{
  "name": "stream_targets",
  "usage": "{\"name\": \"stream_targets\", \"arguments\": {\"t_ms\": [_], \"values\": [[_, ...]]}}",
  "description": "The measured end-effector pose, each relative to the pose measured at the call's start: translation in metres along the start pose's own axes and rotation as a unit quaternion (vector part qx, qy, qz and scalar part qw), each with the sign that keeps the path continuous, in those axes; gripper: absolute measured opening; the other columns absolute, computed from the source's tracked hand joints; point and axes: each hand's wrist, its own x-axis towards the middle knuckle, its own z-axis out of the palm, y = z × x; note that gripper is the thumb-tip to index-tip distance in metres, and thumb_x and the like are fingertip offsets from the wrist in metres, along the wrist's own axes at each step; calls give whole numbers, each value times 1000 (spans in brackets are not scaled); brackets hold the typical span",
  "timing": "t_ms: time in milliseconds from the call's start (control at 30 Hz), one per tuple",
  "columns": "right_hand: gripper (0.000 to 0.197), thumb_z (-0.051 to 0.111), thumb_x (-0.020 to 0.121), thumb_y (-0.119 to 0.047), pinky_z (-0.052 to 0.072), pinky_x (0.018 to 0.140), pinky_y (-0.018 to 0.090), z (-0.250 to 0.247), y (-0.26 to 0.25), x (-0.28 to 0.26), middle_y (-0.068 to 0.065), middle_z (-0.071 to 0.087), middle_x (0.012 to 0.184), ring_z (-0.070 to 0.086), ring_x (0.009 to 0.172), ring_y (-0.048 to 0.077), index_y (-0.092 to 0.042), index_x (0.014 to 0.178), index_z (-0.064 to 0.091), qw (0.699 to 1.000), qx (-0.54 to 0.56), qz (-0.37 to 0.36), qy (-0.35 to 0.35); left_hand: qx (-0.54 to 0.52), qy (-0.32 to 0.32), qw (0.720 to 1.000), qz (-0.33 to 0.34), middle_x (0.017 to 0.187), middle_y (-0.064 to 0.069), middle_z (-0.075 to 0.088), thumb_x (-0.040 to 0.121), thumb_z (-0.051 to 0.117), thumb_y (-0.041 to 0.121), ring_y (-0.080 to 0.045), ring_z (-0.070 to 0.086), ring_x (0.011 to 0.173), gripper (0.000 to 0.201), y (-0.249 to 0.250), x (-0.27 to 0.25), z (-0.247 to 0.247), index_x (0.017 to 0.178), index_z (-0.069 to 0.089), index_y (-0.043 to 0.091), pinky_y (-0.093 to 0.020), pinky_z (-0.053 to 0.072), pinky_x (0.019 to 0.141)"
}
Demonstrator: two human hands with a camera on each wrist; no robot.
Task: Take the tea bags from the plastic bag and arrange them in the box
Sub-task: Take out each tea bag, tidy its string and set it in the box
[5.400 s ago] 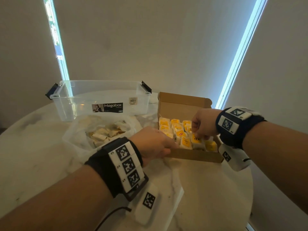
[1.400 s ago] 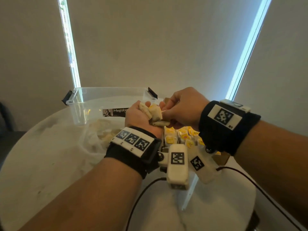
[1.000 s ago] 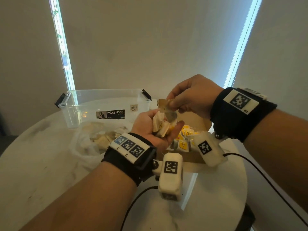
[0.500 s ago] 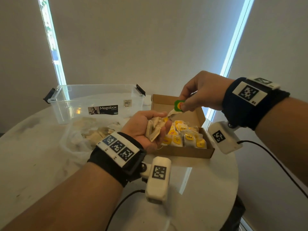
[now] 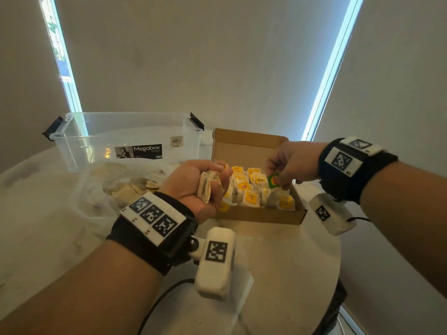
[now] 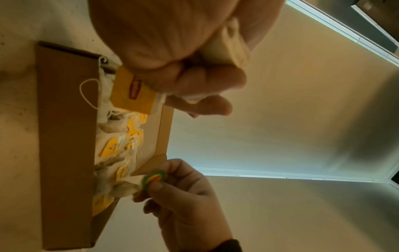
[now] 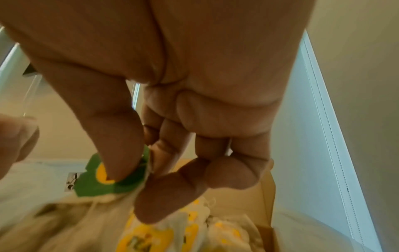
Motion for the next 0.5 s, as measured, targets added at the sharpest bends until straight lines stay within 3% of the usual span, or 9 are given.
{"name": "stream_targets", "arguments": {"t_ms": [167, 267, 333, 433, 500], "values": [[7, 69, 93, -14, 54, 70, 18, 16, 2, 7, -2, 74, 88, 69, 72, 6, -15, 99, 71, 1000, -7, 20, -21, -6, -3, 1000, 0, 78, -14, 67, 74, 58, 1, -13, 61, 46, 24, 0, -2, 3, 97, 58, 9, -16, 41, 29], [5, 70, 92, -13, 56, 78, 27, 15, 3, 9, 4, 76, 89, 72, 75, 11, -13, 97, 72, 999, 25, 30, -8, 8, -5, 1000, -5, 78, -12, 67, 76, 58, 1, -12, 61, 45, 22, 0, -1, 3, 96, 58, 10, -16, 41, 29], [4, 71, 91, -10, 57, 79, 32, 10, 2, 7, 6, 77, 87, 74, 74, 16, -12, 93, 73, 996, 83, 26, 22, 24, 0, 1000, -14, 78, -11, 66, 81, 57, 2, -12, 61, 46, 17, -1, 1, 2, 97, 57, 10, -16, 41, 29], [5, 70, 91, -7, 55, 70, 31, -3, -1, -2, 8, 77, 83, 74, 70, 20, -9, 93, 74, 979, 190, 11, 69, 51, -3, 997, -53, 78, -10, 64, 90, 55, 5, -13, 63, 47, 7, -6, 7, 0, 96, 54, 9, -18, 42, 28], [7, 67, 92, -5, 55, 69, 34, -13, -6, -10, 14, 77, 89, 74, 72, 25, -6, 95, 73, 959, 276, 0, 60, 67, -7, 994, -81, 79, -12, 65, 91, 56, 7, -14, 63, 48, 5, -11, 9, 3, 95, 55, 6, -17, 43, 29]]}}
